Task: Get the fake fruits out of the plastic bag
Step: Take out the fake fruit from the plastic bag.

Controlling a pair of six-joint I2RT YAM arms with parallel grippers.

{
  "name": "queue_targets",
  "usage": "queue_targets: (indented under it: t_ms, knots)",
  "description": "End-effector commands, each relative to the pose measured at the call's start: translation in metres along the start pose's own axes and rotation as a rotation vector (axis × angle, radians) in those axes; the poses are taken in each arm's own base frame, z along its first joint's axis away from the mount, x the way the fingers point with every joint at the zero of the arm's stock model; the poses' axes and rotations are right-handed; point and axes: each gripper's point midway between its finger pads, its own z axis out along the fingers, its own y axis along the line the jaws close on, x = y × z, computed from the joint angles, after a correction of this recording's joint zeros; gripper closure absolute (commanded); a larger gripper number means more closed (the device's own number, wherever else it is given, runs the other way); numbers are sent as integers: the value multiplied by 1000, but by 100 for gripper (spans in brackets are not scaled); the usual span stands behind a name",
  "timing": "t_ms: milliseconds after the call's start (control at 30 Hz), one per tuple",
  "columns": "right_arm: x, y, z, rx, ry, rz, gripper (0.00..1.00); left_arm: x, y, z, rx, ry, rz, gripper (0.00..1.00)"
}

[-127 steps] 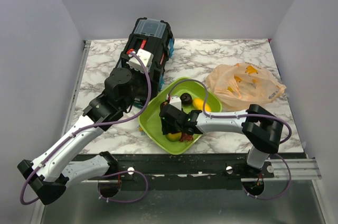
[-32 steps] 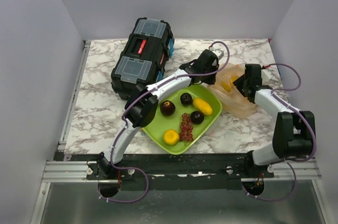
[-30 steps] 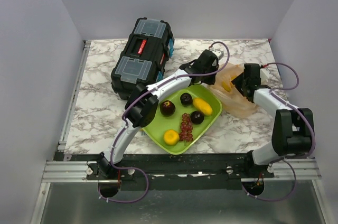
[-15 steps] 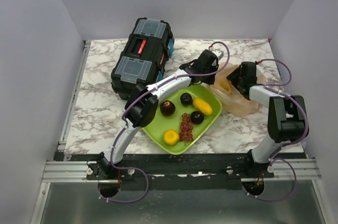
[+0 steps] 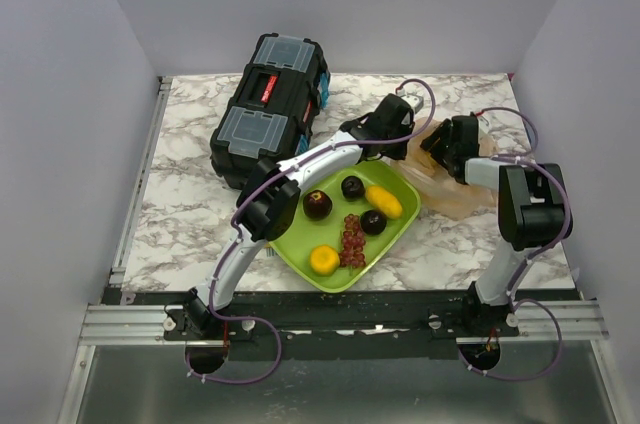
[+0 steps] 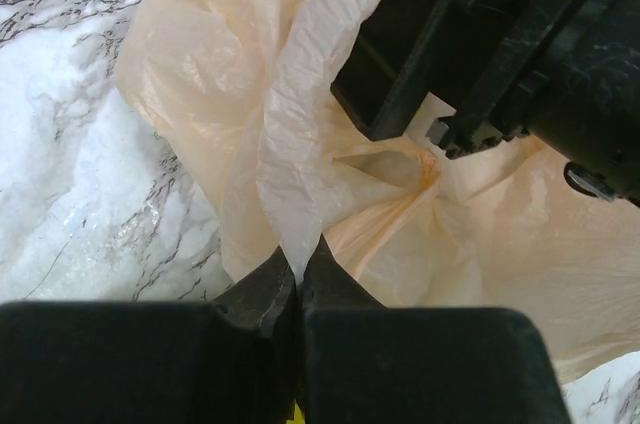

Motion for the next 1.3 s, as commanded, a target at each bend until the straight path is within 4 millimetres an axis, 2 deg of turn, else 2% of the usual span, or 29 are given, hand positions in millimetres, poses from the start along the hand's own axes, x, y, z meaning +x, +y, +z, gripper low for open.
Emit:
queue_targets:
  t_ms: [0,233,400,467,600,733,800,933,1033,1133,1267]
  knots:
    - [-3,-5,11,39,0,-38,41,-9,-8,-7,23,-19,25,100]
    - [-19,-15,-14,123,-16,-91,56,-10,-6,-9,8,-25,29,100]
    - [-13,-28,-38,219,76,-126,60,-14,-3,-9,-1,-38,6,100]
    - [-10,-31,-45,233,112,-151,59,-15,-3,-10,0,-40,1,100]
    - [-8,-32,-57,224,129,-175,47,-15,-2,-9,-1,-42,1,100]
    - [-13,-32,-65,204,90,-199,33,-14,-1,-10,-2,-38,1,100]
    - [-13,-37,-64,218,74,-209,27,-13,-1,-10,-3,-37,2,100]
    - [-9,-42,-55,231,76,-220,22,-10,-1,-9,0,-31,2,100]
    - [-7,-43,-45,231,78,-223,23,-8,-2,-8,10,-25,-1,100]
    - [-7,-43,-36,219,62,-243,28,-6,-3,-8,16,-20,0,100]
    - [-4,-43,-24,208,66,-262,28,-5,-3,-7,18,-17,5,100]
